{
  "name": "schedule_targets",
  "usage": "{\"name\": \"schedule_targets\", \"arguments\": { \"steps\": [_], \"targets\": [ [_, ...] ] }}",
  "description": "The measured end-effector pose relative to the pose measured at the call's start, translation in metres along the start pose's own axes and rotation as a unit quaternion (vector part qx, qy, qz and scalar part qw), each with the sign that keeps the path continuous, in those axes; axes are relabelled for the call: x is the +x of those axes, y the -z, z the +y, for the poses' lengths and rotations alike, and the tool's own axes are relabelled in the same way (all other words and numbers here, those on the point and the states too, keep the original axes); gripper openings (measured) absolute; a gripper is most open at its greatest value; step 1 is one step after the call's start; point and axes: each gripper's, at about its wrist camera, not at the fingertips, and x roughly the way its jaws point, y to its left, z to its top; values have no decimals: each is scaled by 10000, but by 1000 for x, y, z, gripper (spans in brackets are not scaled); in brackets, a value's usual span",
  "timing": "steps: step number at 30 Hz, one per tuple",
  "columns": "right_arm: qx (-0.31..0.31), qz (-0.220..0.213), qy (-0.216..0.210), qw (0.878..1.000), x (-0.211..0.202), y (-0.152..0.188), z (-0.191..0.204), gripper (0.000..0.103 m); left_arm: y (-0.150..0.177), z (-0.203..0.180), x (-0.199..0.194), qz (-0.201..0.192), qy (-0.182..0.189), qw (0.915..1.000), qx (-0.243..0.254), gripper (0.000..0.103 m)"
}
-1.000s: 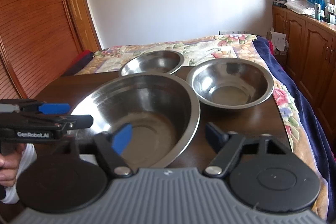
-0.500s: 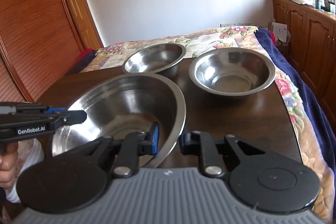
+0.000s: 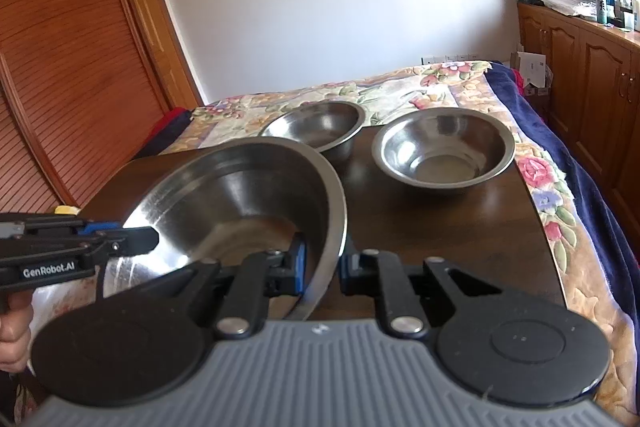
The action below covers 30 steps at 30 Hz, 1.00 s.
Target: Organize plates and bowls
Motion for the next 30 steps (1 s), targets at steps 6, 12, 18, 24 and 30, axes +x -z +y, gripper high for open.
{"name": "schedule_targets", "arguments": {
  "steps": [6,12,18,24,30],
  "targets": [
    [-78,46,-102,9999,-7,10,9,18,13,2,-10,22,-17,10000,38,19],
    [-100,115,-180,9997,-12,20,16,18,22,2,-17,-6,7,10000,46,19],
    [-53,143,-235,9996,-16,28,20,18,31,0,-20,-6,-43,9999,144,19],
    [-69,181,-268,9995,-21,36,23,18,39,2,-20,28,-66,9999,129,19],
    [-71,230,-325,9992,-21,42,26,19,42,4,-21,16,-102,9999,101,19]
  ]
}}
